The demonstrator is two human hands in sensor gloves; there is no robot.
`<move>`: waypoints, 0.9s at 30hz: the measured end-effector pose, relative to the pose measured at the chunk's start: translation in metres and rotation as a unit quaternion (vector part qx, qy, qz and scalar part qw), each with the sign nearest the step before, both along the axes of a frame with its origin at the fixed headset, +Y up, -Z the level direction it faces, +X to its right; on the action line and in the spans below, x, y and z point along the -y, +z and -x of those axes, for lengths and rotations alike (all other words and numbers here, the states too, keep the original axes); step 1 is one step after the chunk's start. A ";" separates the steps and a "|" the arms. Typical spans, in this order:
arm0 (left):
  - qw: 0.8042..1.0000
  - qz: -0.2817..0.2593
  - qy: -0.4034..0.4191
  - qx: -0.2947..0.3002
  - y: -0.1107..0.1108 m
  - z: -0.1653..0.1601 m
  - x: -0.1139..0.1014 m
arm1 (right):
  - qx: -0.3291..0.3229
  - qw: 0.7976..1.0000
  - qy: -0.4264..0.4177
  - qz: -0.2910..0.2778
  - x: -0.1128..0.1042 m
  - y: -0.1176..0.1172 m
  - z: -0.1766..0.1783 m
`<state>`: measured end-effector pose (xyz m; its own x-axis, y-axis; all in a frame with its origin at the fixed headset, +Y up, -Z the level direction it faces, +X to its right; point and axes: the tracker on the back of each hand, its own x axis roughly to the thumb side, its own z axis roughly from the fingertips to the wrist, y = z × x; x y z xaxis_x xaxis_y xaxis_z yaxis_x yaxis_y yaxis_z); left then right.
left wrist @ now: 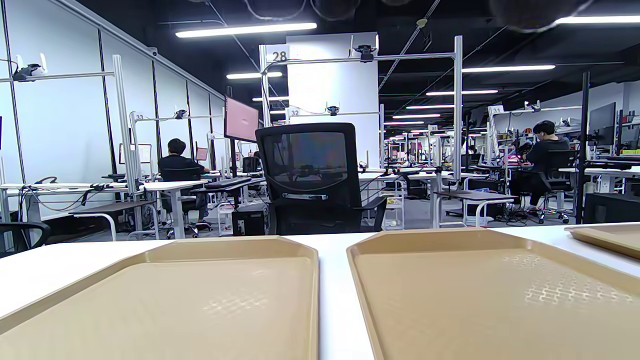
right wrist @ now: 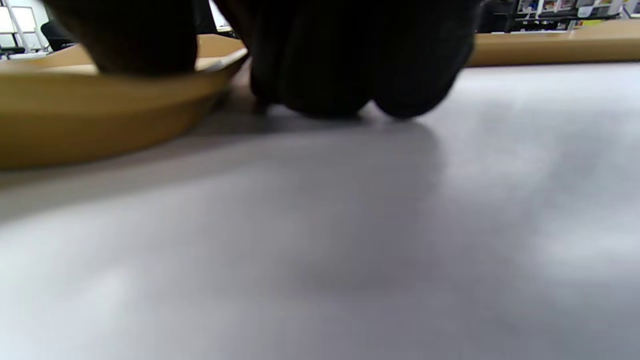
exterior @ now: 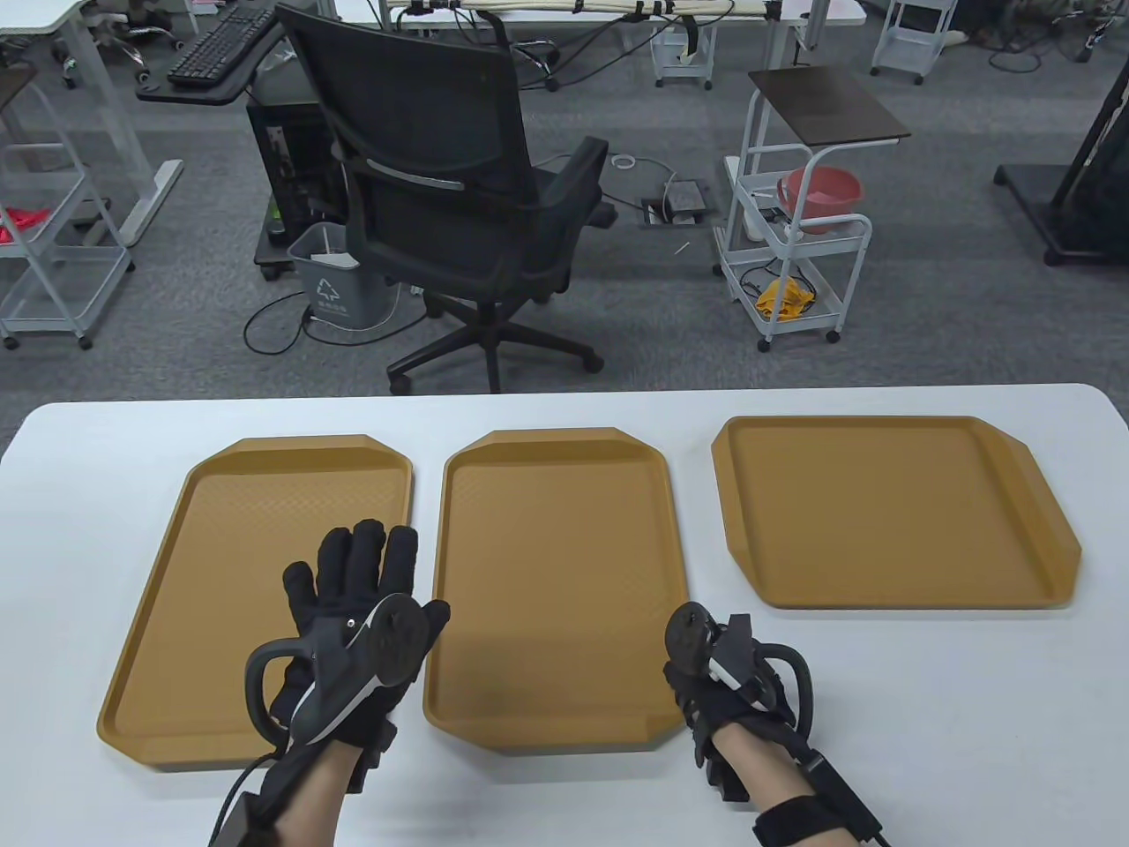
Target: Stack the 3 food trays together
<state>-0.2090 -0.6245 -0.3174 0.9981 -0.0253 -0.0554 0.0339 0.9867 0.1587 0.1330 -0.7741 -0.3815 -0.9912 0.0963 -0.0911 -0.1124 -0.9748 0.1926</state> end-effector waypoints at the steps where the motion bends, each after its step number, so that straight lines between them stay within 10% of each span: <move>1: 1.000 0.001 -0.001 0.000 0.000 0.000 0.000 | 0.009 1.000 -0.011 0.002 0.000 0.000 0.000; 10: 1.000 0.002 -0.002 0.002 0.000 -0.001 0.000 | 0.069 0.985 -0.158 0.032 -0.002 -0.004 -0.019; 19: 1.000 0.003 -0.001 0.003 -0.001 -0.001 0.001 | 0.132 0.865 -0.446 0.188 0.010 -0.006 -0.041; 27: 1.000 0.006 0.002 0.004 -0.001 -0.001 0.001 | 0.103 0.836 -0.493 0.218 0.007 -0.007 -0.043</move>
